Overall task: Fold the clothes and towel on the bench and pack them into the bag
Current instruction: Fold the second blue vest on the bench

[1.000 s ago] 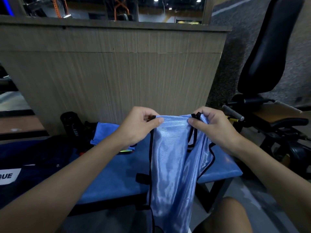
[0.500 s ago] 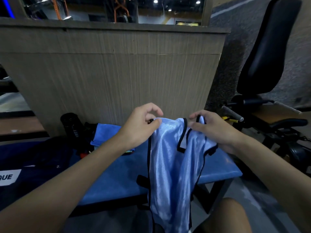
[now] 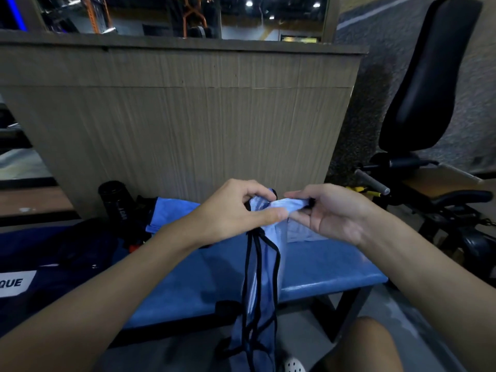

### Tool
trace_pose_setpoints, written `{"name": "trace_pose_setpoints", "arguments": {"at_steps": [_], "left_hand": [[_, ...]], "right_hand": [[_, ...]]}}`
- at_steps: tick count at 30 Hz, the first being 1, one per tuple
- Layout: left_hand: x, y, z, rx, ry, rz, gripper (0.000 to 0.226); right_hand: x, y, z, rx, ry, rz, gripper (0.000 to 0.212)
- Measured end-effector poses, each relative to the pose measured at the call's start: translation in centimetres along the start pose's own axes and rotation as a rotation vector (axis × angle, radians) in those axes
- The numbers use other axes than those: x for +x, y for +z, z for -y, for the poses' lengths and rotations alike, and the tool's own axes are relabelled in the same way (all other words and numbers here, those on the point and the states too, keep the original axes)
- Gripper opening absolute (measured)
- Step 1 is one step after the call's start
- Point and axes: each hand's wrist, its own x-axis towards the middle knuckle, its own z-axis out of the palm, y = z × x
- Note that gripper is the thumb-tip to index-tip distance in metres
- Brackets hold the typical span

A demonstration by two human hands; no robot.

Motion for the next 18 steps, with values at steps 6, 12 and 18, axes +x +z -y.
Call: {"name": "trace_pose_setpoints", "arguments": {"at_steps": [6,12,18], "left_hand": [[0.1,0.3,1.8,0.107,0.073,-0.128,0.029],[0.0,-0.3,2.2,0.104,0.083,-0.197,0.032],[-0.1,-0.8,1.7,-0.08,0.051,-0.097,0.025]], "right_hand": [[-0.3,0.6,0.1,0.21,0.053,0.14,0.059],[-0.3,0.0,-0.9,-0.259,-0.08,0.049,0.023],[0.1,-1.3,-1.8,-1.004,-0.551,-0.07,0.016]]}}
